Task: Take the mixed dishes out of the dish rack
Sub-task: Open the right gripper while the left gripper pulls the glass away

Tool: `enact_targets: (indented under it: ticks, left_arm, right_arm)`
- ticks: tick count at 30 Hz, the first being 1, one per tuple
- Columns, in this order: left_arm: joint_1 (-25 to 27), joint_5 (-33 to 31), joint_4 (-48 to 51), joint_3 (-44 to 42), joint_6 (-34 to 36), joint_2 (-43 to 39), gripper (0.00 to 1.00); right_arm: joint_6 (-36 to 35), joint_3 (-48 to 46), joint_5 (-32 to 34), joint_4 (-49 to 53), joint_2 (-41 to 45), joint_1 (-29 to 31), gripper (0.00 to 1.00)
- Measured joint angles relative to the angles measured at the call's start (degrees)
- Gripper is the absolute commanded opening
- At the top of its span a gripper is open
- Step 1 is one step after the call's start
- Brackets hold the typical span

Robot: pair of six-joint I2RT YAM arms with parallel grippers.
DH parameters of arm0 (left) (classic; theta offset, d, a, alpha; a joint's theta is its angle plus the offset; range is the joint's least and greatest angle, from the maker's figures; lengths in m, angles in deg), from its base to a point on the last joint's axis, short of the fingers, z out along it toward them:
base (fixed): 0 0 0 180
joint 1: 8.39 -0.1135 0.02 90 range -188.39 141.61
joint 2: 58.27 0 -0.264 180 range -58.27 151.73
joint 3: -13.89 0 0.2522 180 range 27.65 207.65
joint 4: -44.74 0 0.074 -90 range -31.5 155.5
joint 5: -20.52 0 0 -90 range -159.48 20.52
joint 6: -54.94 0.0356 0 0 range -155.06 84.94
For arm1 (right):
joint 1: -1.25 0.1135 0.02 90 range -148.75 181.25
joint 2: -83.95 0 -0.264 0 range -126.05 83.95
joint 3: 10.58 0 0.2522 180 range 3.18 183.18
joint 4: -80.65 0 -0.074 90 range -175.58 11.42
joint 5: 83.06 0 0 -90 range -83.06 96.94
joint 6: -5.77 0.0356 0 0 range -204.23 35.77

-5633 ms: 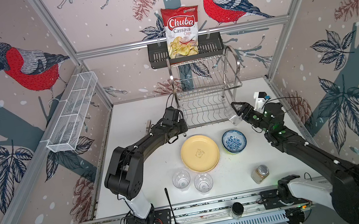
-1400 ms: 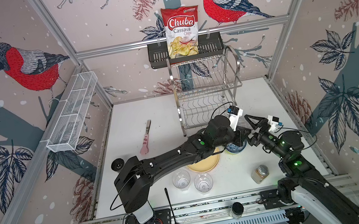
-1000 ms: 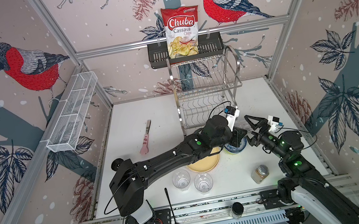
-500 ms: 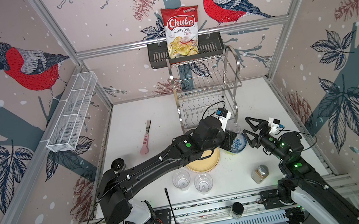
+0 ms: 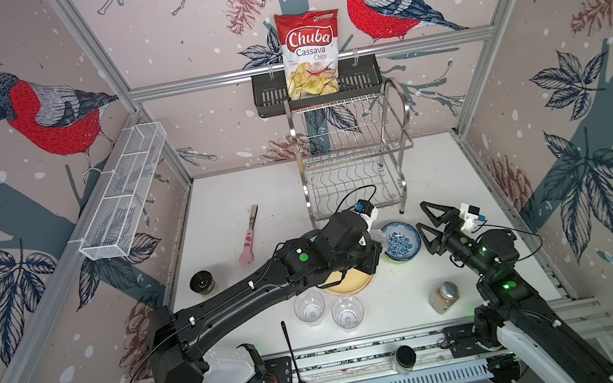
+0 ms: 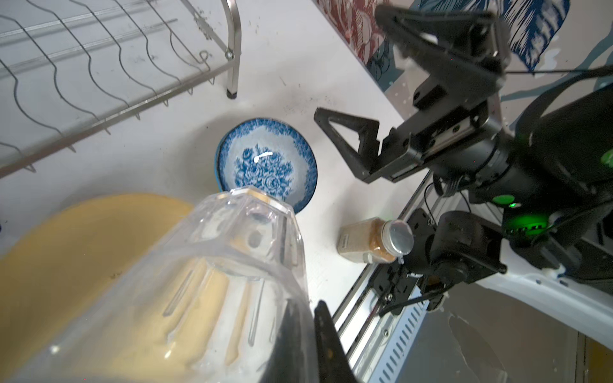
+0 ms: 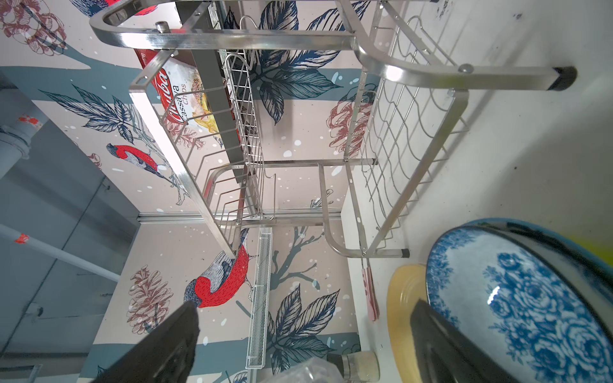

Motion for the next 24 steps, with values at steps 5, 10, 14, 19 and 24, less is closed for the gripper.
enact_targets:
  ticks: [5, 10, 14, 19, 24]
  left_arm:
    - [2.67, -0.24, 6.88, 1.33, 0.39, 1.64, 0.0]
    - [4.87, 0.24, 11.67, 1.92, 0.74, 3.65, 0.0]
    - [5.22, 1.38, 14.03, 1.88, 1.07, 5.68, 0.0]
    - [6.47, 2.01, 17.94, 4.5, 2.05, 8.83, 0.0]
    - [6.95, 3.04, 21.07, 9.05, 4.48, 13.05, 0.0]
  right_arm:
    - [0.22, -0.66, 0.02, -0.04, 0.33, -0.02, 0.99]
    - [1.2, -0.76, 0.02, -0.02, 0.46, -0.02, 1.0]
    - [1.4, -0.76, 0.0, 0.02, 1.07, 0.0, 1.0]
    - [1.4, -0.79, 0.02, 0.28, 2.14, 0.0, 0.99]
    - [1.46, -1.05, 0.04, 1.38, 2.6, 0.0, 1.0]
